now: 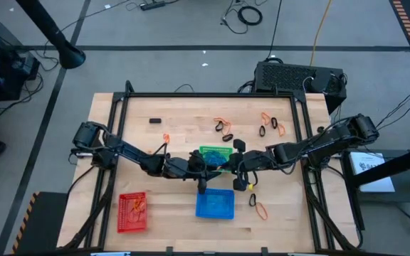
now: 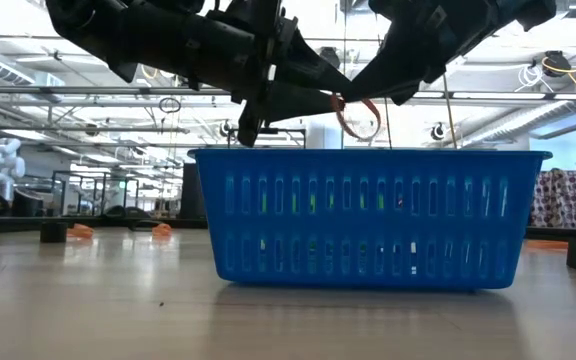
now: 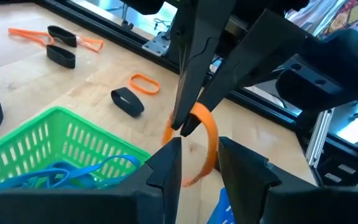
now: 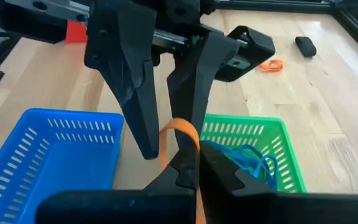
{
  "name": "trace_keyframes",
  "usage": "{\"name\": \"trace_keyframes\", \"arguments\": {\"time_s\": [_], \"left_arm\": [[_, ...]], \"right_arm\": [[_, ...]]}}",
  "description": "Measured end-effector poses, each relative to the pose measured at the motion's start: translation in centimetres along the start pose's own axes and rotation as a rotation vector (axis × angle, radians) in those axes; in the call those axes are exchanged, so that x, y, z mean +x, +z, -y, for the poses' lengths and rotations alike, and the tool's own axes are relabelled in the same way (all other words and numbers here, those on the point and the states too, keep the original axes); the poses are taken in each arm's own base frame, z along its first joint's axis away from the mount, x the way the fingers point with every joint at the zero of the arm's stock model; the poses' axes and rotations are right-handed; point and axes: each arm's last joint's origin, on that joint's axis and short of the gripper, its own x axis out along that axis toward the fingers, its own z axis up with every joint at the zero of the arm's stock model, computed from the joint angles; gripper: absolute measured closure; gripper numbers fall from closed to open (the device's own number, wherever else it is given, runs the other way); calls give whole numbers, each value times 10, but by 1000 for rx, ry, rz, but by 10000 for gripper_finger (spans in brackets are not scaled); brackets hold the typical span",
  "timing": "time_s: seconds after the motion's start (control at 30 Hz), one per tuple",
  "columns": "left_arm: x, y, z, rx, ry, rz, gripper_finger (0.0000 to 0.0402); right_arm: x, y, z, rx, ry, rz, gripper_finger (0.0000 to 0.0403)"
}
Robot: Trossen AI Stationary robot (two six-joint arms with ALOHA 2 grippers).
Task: Sort rubber bands into baskets
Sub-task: Put the orange rubberband into the red bin
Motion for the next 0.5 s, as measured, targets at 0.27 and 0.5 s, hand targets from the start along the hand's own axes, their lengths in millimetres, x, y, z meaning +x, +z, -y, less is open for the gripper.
{"name": "trace_keyframes", "arguments": {"time_s": [0.27,0.5], "left_arm": [[0,0,0,61,5,-3,331],[0,-2,-1,73,14,-19,392]], "right_arm": [[0,0,0,-3,0,-1,402],[8,-6,-1,-55,3,-30,403]]}}
